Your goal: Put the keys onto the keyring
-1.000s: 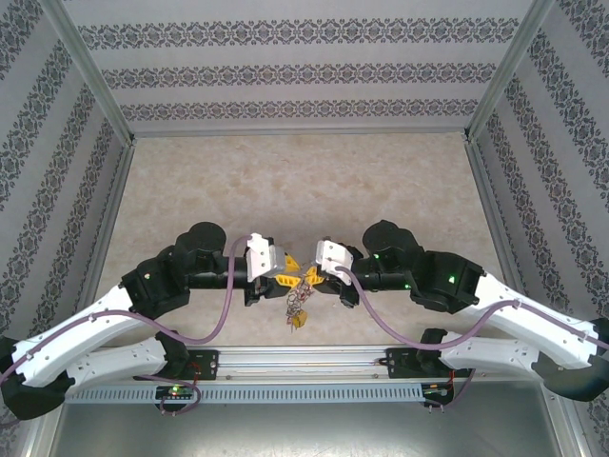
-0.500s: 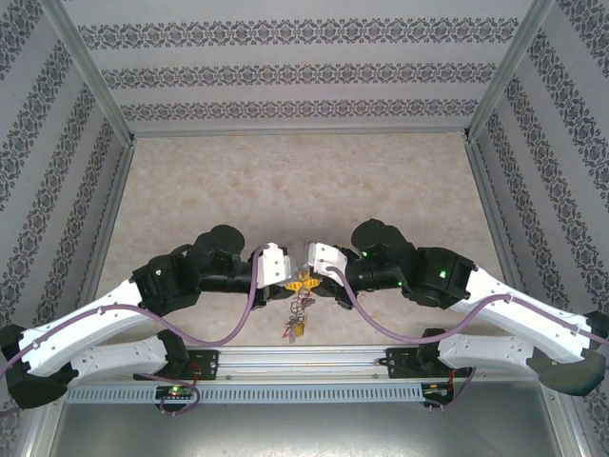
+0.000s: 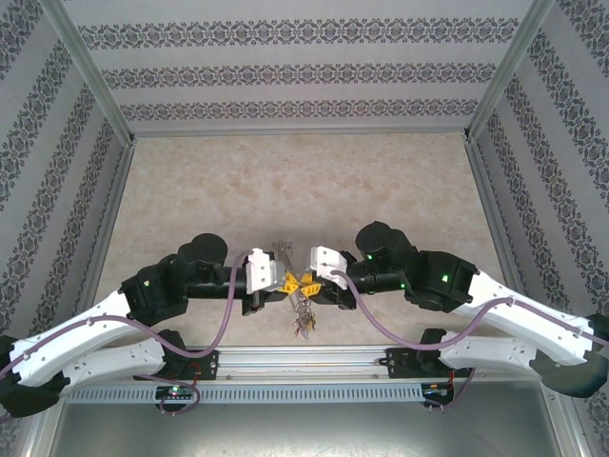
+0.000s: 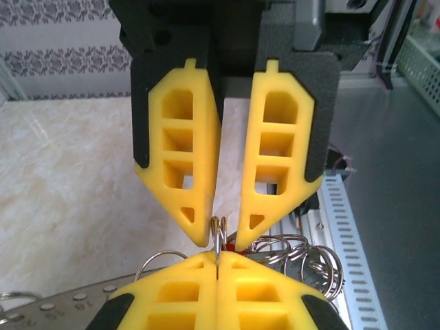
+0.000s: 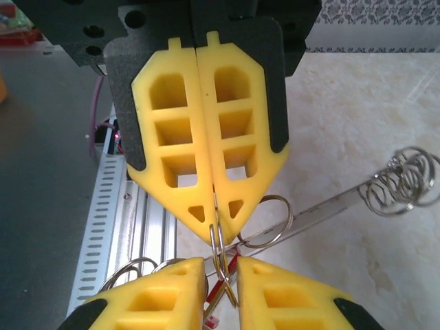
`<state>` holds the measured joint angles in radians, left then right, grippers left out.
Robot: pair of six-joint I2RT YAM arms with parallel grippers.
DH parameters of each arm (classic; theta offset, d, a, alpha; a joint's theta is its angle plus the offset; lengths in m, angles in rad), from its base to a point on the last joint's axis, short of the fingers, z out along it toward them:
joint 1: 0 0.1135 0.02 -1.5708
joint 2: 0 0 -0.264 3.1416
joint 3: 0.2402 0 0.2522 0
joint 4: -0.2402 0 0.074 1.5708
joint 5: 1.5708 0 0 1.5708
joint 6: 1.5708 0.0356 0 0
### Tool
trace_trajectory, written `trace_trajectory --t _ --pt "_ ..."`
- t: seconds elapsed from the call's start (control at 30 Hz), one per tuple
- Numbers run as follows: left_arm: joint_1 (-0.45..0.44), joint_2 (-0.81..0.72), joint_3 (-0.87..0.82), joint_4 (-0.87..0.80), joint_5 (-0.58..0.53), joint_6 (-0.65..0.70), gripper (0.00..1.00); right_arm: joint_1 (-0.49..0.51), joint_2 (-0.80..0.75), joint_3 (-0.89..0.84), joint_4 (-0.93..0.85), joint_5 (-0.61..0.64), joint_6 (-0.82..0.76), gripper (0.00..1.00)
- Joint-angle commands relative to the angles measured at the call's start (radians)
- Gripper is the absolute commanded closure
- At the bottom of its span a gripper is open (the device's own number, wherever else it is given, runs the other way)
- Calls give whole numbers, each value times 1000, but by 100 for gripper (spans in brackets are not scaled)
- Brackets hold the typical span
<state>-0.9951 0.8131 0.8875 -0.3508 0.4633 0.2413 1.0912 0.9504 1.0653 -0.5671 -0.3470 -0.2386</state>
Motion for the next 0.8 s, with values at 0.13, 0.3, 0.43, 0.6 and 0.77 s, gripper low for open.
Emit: trace_trajectory --t 0.13,0.3,0.43,0.6,0.77 --pt "0 -45 -80 316 123 -124 100 12 -67 -39 100 -71 15 84" --pt "0 -74 -130 417 138 -173 100 12 -59 -40 107 -81 12 89" --pt "3 -94 -143 447 138 -191 100 12 -65 -48 117 -87 10 85" --pt "6 -102 -146 456 143 -198 100 12 -79 -56 121 -83 15 78" --pt "7 -103 -150 477 149 -209 100 13 -91 -62 125 -73 19 81"
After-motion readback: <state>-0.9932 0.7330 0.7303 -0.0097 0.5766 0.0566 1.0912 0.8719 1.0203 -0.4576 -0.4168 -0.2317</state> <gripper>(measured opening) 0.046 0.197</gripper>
